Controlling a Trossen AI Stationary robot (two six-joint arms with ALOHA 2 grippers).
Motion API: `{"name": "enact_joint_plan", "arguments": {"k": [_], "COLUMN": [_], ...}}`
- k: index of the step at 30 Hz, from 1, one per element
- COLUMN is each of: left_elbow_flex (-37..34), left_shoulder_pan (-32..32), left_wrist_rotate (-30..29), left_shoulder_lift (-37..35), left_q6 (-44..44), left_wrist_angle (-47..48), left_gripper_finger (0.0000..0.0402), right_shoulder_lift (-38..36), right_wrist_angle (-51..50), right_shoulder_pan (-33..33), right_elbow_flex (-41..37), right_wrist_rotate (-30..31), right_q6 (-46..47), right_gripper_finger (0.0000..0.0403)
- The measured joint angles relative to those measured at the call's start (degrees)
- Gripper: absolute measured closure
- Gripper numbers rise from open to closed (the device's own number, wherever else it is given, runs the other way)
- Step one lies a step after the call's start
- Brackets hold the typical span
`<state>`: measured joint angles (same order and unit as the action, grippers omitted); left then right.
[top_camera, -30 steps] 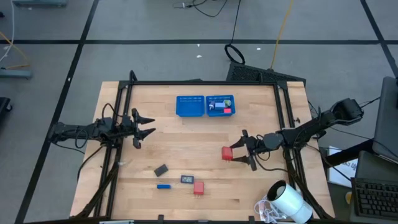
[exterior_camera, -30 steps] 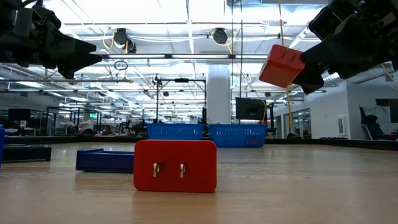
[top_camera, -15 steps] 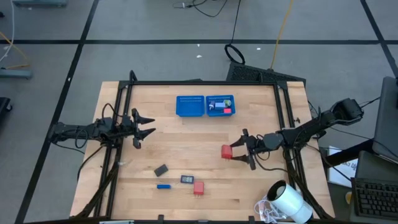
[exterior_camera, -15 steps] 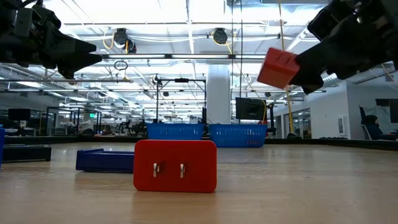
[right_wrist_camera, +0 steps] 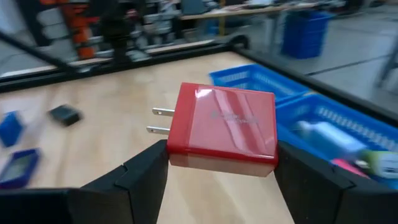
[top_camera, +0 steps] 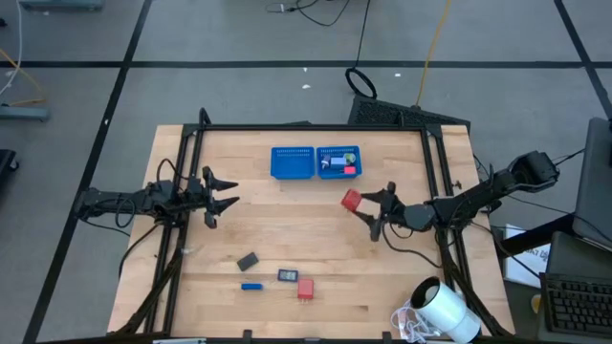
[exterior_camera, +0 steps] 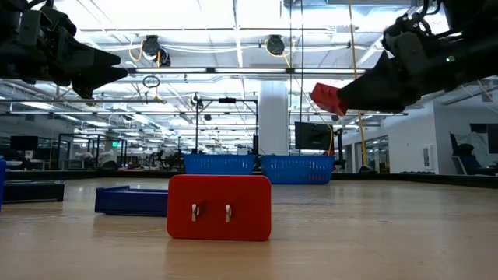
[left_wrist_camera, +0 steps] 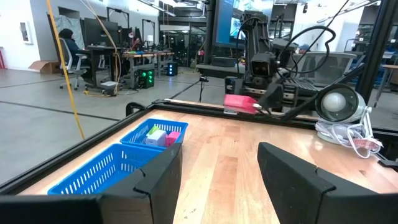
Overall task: Pick & Place Office items
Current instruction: Put the top red charger adapter into the right blue bin
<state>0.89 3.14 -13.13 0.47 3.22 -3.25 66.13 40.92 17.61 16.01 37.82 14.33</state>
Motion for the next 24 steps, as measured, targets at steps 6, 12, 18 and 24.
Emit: {"name": "enact_joint_plan", "arguments": {"k": [6,12,18,24], "left_elbow_flex": [0.0,0.0,0.0,0.0], "left_shoulder_pan": [0.0,0.0,0.0,0.0], "left_wrist_rotate": [0.0,0.0,0.0,0.0], "left_shoulder_lift": [0.0,0.0,0.0,0.0], "left_q6": [0.0,0.0,0.0,0.0], "left_wrist_angle": [0.0,0.0,0.0,0.0], "left_gripper_finger": [0.0188,0.0188,0.0188,0.0188], "right_shoulder_lift": [0.0,0.0,0.0,0.0], "right_wrist_angle": [-0.9,-4.8,-4.7,-4.8], "right_shoulder_pan": [0.0,0.0,0.0,0.0], "right_elbow_flex": [0.0,0.0,0.0,0.0], "right_wrist_rotate": [9.6,15.0,14.9,14.9], "right_q6": [1.8,5.5,5.6,5.6], "right_gripper_finger": [0.0149,0.0149,0.0149,0.0149]}}
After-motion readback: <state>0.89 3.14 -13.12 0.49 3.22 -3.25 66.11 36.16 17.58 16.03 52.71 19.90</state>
